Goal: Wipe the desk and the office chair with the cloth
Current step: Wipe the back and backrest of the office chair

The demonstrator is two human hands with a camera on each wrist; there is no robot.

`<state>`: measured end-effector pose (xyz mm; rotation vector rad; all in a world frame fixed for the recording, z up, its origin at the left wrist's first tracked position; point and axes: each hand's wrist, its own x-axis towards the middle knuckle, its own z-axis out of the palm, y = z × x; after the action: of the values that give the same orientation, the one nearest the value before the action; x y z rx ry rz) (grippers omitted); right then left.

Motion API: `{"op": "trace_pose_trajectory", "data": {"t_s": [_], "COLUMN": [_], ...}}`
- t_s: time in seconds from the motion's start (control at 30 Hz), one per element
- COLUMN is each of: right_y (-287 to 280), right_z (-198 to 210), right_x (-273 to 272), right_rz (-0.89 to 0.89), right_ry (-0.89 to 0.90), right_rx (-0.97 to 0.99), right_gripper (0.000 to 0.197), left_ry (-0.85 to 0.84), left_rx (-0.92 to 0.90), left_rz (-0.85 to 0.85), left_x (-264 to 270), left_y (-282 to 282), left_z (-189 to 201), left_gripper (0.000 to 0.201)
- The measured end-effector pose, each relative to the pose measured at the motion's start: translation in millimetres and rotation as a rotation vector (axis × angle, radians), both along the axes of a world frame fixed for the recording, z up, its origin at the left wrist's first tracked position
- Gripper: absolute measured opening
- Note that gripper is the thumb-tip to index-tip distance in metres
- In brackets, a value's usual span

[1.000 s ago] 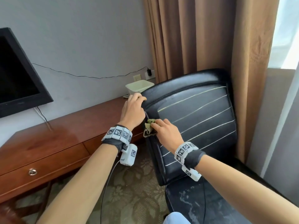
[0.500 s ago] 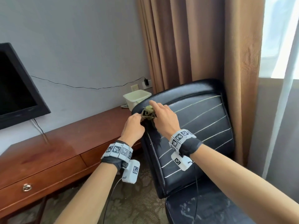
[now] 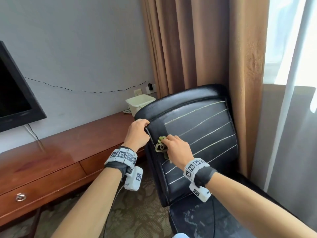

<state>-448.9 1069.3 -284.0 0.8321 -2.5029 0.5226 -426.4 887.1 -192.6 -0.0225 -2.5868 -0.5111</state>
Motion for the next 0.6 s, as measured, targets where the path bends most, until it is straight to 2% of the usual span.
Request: {"op": "trace_pose_trajectory", "data": {"t_s": [0.07, 0.17, 0.23, 0.3, 0.43, 0.5, 0.6], "right_y": [5.1, 5.4, 1.3, -5.2, -16.2, -18.3, -15.4], "right_z": [11.4, 36.3, 52.3, 61.7, 45.7, 31.1, 11.4], "right_x": [0.7, -8.4, -22.2, -35.2, -41.8, -40.6, -32.6], "right_rz": [-0.007, -0.044, -0.081, -0.119, -0.103, -0.075, -0.058], "right_ry": [-0.014, 0.085, 0.126, 0.105, 0.193, 0.216, 0.136], "right_rx": [-0.064, -0.241, -0.313, -0.305, -0.257, -0.272, -0.226], "right_gripper": [0.054, 0.055, 0.051, 0.050, 0.044, 0.043, 0.040], "left_ry": [0.002, 0.027, 0.036, 0.033, 0.050, 0.048, 0.039], "left_rx": [-0.035, -0.138, -0.227, -0.328, -0.502, -0.505, -0.473], "left_rz": [0.007, 0.025, 0.049, 0.079, 0.134, 0.136, 0.120], "left_x": [0.6, 2.9, 3.6, 4.0, 2.3, 0.5, 2.0], "left_y": [2.0, 7.5, 10.9, 13.9, 18.5, 17.2, 13.5], "left_z": [-3.9, -13.7, -21.5, -28.1, -35.6, -35.3, -36.2], "left_gripper": [0.055, 0.053, 0.067, 0.080, 0.082, 0.081, 0.084]}}
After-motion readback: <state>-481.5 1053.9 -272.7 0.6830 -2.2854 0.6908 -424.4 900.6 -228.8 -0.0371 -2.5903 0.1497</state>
